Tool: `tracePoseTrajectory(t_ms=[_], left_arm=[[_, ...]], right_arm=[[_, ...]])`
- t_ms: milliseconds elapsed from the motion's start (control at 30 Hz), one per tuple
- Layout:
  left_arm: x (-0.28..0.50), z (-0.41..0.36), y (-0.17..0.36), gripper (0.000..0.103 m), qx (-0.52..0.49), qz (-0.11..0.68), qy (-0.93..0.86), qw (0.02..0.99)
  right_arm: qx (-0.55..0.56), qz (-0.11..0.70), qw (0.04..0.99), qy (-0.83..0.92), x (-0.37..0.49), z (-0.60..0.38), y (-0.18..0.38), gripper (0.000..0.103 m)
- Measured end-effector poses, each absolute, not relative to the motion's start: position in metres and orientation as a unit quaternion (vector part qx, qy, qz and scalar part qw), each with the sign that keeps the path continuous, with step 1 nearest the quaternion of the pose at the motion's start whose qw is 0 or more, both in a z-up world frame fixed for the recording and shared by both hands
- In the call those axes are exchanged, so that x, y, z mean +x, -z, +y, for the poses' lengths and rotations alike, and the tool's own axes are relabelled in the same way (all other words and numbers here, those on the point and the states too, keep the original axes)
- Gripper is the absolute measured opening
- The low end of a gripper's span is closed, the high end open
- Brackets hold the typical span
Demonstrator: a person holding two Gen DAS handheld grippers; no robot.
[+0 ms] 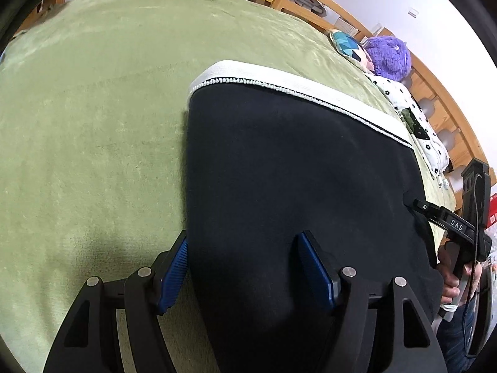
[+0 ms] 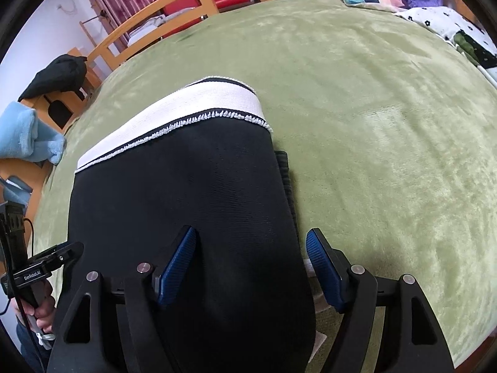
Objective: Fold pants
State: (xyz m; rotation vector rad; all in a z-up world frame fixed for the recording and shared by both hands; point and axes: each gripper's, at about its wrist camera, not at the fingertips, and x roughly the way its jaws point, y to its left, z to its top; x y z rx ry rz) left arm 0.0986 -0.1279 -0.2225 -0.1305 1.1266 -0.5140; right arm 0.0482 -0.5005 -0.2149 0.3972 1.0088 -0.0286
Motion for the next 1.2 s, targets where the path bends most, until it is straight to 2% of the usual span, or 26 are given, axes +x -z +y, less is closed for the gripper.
tracePoseTrajectory(t_ms=[367, 567, 600, 633, 667, 700, 733, 800, 933, 1000, 1133, 1200], left_arm=[[0.106, -0.131, 0.229, 0.071, -0.084, 0.532, 0.245, 0.806], [0.12, -0.137, 0.234, 0.07, -0.103, 0.54, 0.267, 0.791], [0.122, -0.138, 0.235, 0.065, -0.107, 0.542, 0.271, 0.788], [0.124, -0.138, 0.236, 0.059, -0.11, 0.545, 0.273, 0.785], [0.125, -0.138, 0.235, 0.055, -0.112, 0.544, 0.278, 0.783], [0.125, -0.137, 0.233, 0.043, -0.114, 0.541, 0.281, 0.784], [0.125, -0.135, 0.229, 0.034, -0.116, 0.535, 0.286, 0.787], [0.126, -0.13, 0.223, 0.025, -0.129, 0.529, 0.298, 0.784], [0.128, -0.118, 0.202, 0.022, -0.152, 0.512, 0.328, 0.779], [0.13, -0.11, 0.192, 0.022, -0.151, 0.503, 0.335, 0.782], [0.144, -0.07, 0.17, 0.021, -0.163, 0.485, 0.328, 0.794], [0.152, -0.045, 0.155, 0.021, -0.154, 0.471, 0.309, 0.812]], right_arm=[[0.191, 0.474, 0.859, 0.018, 0.049, -0.501, 0.215, 0.073], [0.29, 0.484, 0.823, -0.058, 0.056, -0.528, 0.241, 0.08], [0.299, 0.484, 0.82, -0.067, 0.057, -0.53, 0.243, 0.08], [0.305, 0.48, 0.819, -0.075, 0.058, -0.531, 0.244, 0.078], [0.307, 0.476, 0.819, -0.088, 0.058, -0.529, 0.244, 0.073], [0.307, 0.473, 0.821, -0.093, 0.058, -0.528, 0.242, 0.066], [0.299, 0.471, 0.825, -0.088, 0.058, -0.526, 0.24, 0.065], [0.29, 0.465, 0.832, -0.081, 0.056, -0.523, 0.233, 0.06], [0.301, 0.441, 0.843, -0.07, 0.048, -0.52, 0.206, 0.041], [0.285, 0.434, 0.853, -0.063, 0.05, -0.505, 0.186, 0.034], [0.297, 0.424, 0.852, -0.075, 0.065, -0.473, 0.163, 0.024], [0.293, 0.421, 0.853, -0.091, 0.08, -0.443, 0.157, 0.023]])
